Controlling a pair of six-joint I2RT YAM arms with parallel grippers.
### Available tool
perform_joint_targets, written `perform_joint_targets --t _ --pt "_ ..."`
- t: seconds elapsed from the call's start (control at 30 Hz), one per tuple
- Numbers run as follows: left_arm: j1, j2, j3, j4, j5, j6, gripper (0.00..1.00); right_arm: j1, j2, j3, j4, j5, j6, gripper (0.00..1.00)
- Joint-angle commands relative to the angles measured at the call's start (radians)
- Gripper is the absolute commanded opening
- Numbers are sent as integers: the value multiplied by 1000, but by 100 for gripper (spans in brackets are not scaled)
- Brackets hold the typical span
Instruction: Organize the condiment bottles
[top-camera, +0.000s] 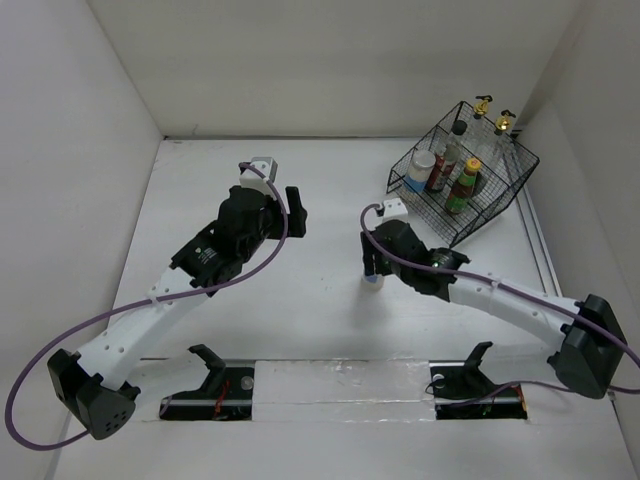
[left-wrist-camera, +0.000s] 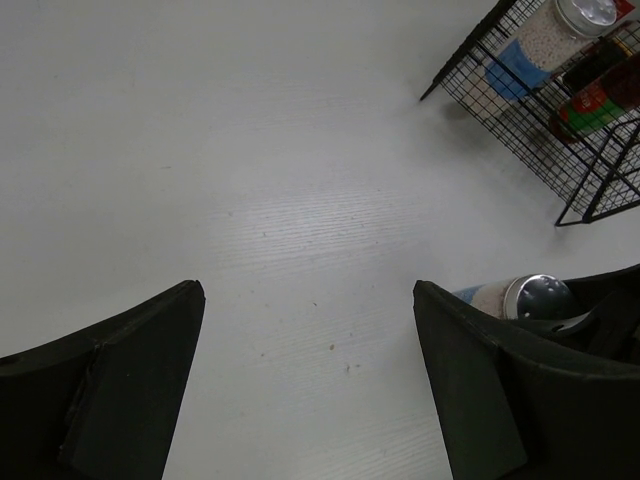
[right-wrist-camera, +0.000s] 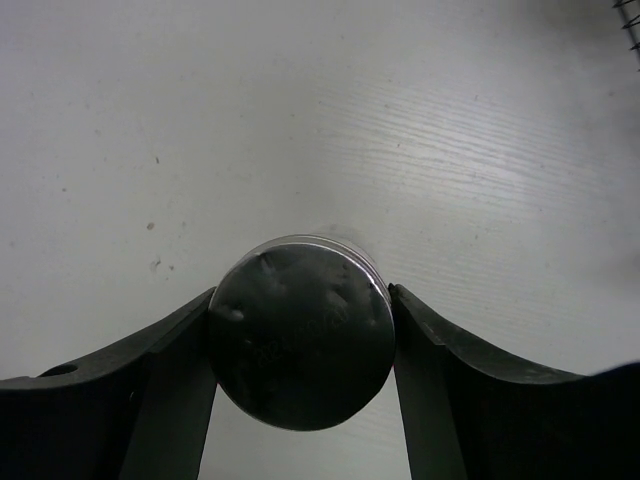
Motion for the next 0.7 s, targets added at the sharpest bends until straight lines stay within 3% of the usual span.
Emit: perform_joint_targets --t 0.0,0.2,0.4,0.67 --pt "2 -19 -4 28 5 12 82 1 -107 53 110 128 8 58" --pt "2 -19 -4 28 5 3 82 -175 -211 135 162 204 -46 58" --pt "2 -28 -4 28 14 3 82 -344 -161 189 255 228 -92 57" --pt "2 -28 -4 28 23 3 84 -548 -100 208 347 150 -101 57"
